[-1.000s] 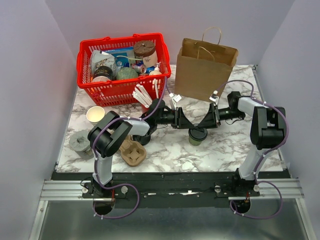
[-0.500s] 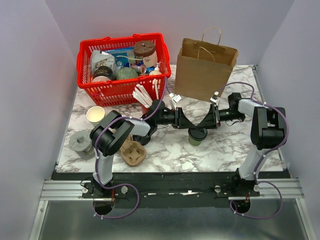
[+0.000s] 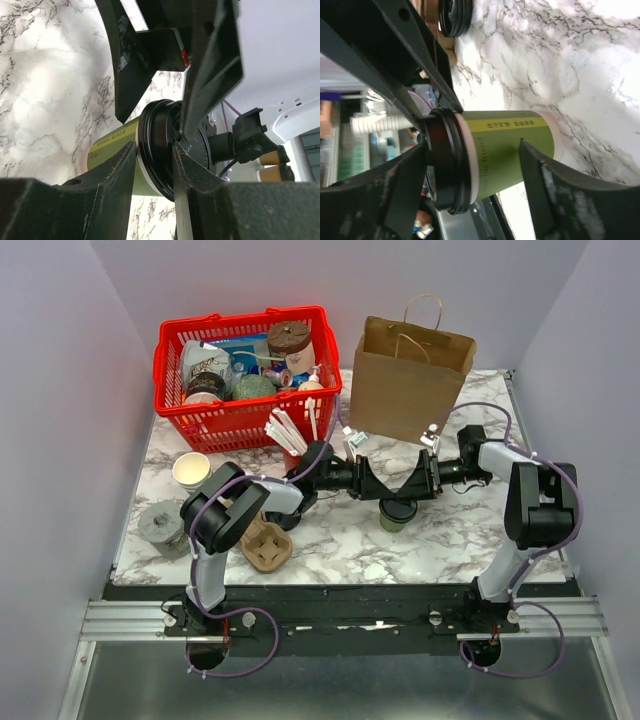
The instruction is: Pack the takeout coffee
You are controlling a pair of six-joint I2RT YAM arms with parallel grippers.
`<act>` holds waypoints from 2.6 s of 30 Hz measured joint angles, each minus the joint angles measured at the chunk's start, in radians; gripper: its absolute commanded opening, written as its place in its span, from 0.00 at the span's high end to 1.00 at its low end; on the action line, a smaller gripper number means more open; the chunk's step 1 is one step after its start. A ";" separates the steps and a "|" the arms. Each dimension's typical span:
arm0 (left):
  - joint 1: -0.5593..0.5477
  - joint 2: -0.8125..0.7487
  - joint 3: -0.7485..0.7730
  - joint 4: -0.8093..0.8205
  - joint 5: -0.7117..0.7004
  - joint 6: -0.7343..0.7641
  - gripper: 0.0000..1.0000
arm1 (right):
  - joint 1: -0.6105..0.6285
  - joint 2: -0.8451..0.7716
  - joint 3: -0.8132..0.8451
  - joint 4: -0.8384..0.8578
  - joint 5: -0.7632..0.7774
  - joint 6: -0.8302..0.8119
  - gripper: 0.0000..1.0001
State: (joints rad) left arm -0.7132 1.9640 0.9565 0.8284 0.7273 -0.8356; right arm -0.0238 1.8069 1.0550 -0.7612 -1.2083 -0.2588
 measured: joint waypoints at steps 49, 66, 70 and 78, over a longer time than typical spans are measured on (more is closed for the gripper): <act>-0.058 -0.130 -0.050 -0.299 0.006 0.160 0.01 | 0.013 -0.043 0.051 -0.222 0.079 -0.319 0.14; -0.041 -0.043 -0.031 -0.119 0.086 0.023 0.01 | 0.013 -0.019 0.055 -0.224 0.079 -0.318 0.16; -0.039 -0.021 -0.012 -0.117 0.099 0.006 0.02 | 0.013 -0.018 0.056 -0.224 0.079 -0.318 0.17; -0.039 -0.012 0.035 -0.209 0.098 0.037 0.02 | 0.011 -0.008 0.068 -0.223 0.079 -0.319 0.19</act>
State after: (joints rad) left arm -0.7521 1.9522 0.9913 0.6189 0.8257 -0.7982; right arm -0.0128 1.7988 1.1233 -0.9844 -1.1290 -0.5774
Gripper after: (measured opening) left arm 0.984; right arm 0.819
